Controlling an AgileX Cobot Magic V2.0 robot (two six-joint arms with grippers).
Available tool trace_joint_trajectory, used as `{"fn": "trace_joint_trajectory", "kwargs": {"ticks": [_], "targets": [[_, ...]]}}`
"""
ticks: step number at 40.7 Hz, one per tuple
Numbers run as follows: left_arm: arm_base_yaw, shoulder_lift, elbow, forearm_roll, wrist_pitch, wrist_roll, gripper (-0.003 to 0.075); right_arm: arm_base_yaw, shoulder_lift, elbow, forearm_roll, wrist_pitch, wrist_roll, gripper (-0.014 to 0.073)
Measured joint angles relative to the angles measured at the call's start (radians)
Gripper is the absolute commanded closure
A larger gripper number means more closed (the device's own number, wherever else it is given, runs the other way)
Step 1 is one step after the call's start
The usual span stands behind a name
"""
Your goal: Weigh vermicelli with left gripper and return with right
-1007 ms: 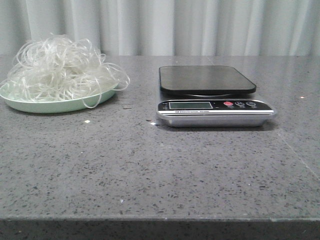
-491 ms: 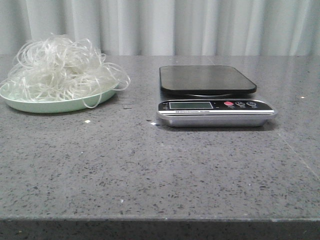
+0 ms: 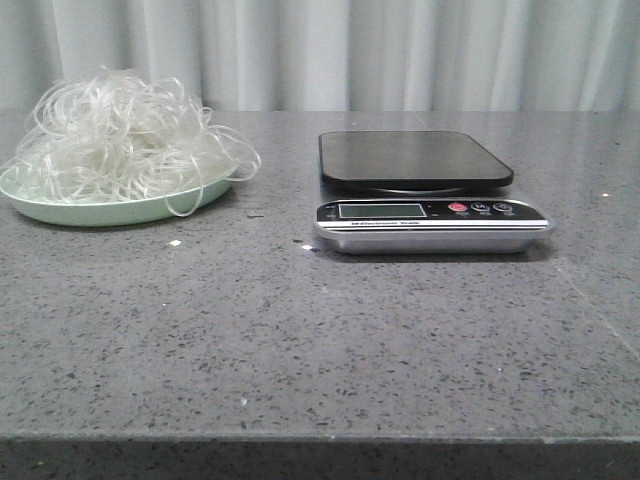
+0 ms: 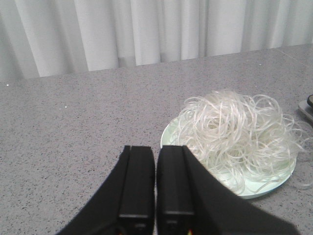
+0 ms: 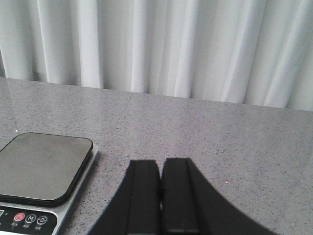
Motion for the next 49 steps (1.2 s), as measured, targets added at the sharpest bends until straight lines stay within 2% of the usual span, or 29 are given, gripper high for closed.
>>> {"fn": "trace_joint_trajectory", "kwargs": {"ticks": [11, 28, 37, 49], "targets": [[0.000, -0.092, 0.077, 0.023, -0.007, 0.000, 0.0584, 0.000, 0.000, 0.000, 0.000, 0.000, 0.000, 0.0443], [0.000, -0.501, 0.461, 0.101, -0.097, 0.000, 0.0584, 0.000, 0.000, 0.000, 0.000, 0.000, 0.000, 0.0443], [-0.010, -0.506, 0.466, 0.176, -0.084, -0.107, 0.0584, 0.000, 0.000, 0.001, 0.000, 0.000, 0.000, 0.0443], [-0.012, -0.506, 0.466, 0.188, -0.113, -0.124, 0.0584, 0.000, 0.000, 0.001, 0.000, 0.000, 0.000, 0.0443]]}}
